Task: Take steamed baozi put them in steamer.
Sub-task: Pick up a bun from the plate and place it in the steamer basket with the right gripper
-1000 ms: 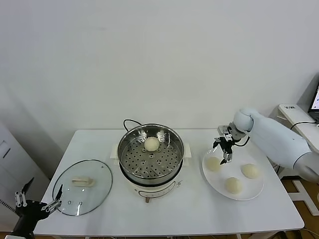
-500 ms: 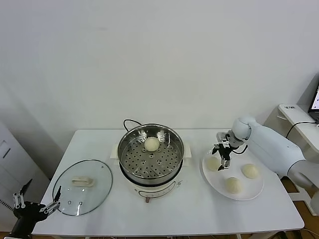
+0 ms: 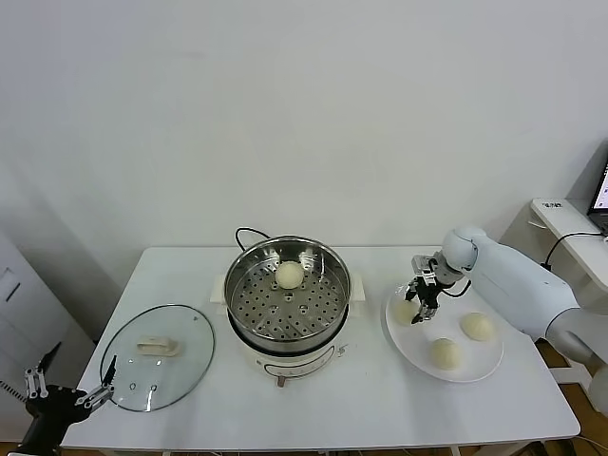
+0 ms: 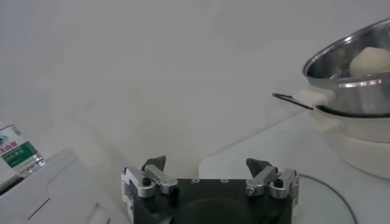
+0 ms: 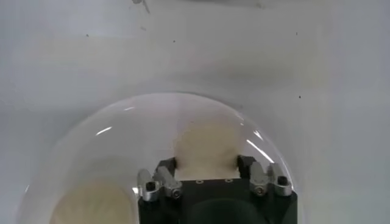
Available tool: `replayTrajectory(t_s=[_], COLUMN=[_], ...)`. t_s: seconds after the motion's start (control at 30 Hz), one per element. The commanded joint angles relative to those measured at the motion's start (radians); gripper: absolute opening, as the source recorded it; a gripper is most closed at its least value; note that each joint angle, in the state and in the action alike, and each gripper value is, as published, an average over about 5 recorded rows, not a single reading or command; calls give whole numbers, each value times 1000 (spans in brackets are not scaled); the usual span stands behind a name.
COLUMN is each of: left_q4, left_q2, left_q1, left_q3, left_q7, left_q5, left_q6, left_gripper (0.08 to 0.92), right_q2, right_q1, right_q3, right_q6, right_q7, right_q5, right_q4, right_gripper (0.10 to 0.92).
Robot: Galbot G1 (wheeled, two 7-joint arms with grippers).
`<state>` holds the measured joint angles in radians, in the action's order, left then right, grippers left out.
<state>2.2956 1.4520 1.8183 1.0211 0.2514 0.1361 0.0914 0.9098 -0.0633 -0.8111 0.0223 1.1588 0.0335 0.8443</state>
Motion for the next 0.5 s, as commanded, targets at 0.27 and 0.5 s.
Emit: replayTrajectory(t_s=[0.27, 0.5], left_q4=[3, 6], left_q2=[9, 14], left_q1=[-17, -26], left_q3=[-6, -5], left_q7=[0, 0], left_q5=[5, 4], left_q6=[5, 4], left_gripper=[823, 823], right_q2=[1, 103], right_q1=[-447, -706], right_q3=[-369, -536], right_q6=[17, 107], right_q7=[60, 92], right_q5=[-418, -694], right_q4=[81, 98], right_gripper=[492, 492])
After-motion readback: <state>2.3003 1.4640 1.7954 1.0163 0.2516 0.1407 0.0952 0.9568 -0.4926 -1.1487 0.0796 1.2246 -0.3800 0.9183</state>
